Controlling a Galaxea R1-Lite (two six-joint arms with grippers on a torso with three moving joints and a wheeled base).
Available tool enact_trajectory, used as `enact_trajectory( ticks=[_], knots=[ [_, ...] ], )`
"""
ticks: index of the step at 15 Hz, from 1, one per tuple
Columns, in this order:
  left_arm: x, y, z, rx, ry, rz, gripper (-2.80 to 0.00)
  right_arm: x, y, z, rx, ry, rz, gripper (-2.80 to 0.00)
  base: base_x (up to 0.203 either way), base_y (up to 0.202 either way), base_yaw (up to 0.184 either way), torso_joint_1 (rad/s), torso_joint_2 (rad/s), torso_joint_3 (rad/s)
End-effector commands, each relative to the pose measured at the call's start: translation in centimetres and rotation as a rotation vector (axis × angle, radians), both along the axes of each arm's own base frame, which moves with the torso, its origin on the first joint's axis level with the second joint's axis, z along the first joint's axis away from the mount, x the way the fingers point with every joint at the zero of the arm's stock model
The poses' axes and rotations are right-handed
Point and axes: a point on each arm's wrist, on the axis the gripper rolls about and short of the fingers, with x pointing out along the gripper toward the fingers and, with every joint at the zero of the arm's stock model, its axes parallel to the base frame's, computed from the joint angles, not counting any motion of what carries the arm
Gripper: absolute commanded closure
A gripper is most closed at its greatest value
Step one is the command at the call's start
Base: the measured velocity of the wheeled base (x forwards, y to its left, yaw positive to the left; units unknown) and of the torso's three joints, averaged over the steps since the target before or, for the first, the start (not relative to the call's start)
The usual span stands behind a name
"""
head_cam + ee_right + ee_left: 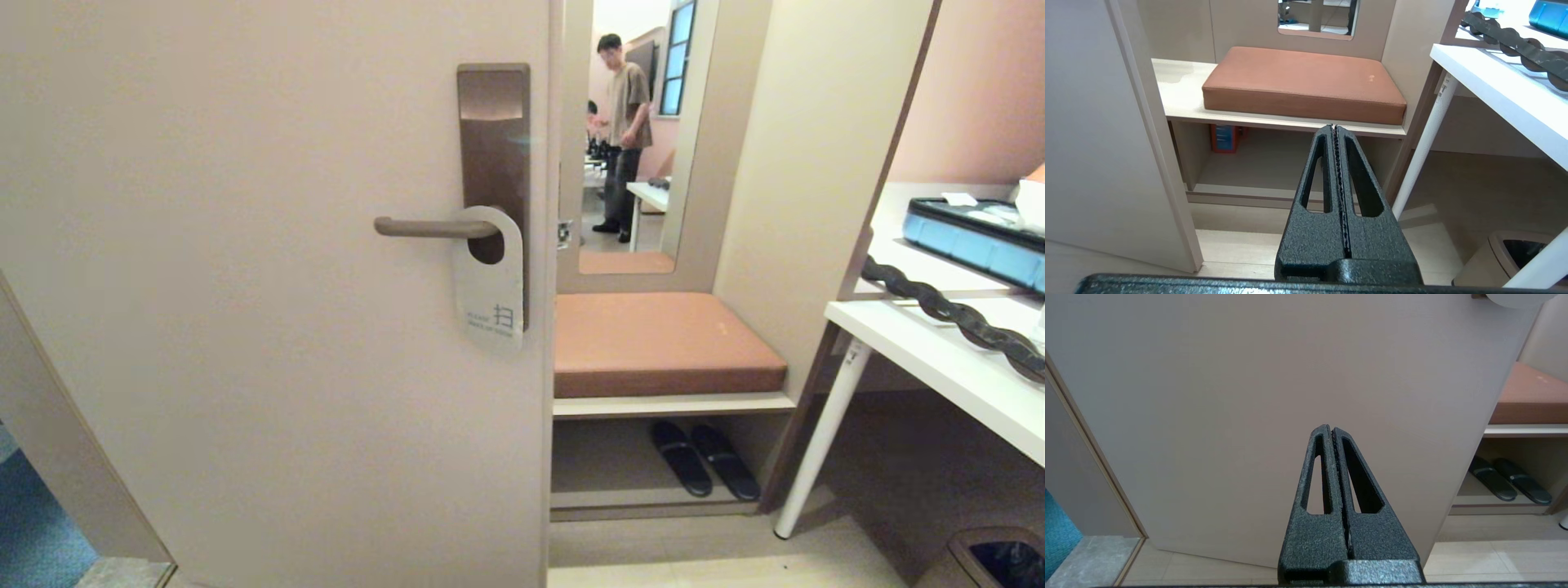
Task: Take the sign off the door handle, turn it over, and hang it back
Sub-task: Take down the sign
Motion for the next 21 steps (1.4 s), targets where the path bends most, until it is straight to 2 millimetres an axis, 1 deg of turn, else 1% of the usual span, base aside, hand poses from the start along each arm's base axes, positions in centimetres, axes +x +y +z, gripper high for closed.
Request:
enact_trajectory(
  ticks=[1, 21],
  knots=[
    [0.01, 0.00, 0.01, 0.000, 0.000, 0.000, 0.00, 0.00, 0.00, 0.00, -0.001, 0.000, 0.001, 0.00, 0.000, 0.000, 0.000, 0.000, 0.00, 0.000],
    [0.01, 0.00, 0.01, 0.000, 0.000, 0.000, 0.00, 0.03, -0.01, 0.03, 0.004, -0.008, -0.003, 0.00, 0.000, 0.000, 0.000, 0.000, 0.00, 0.000]
  ],
)
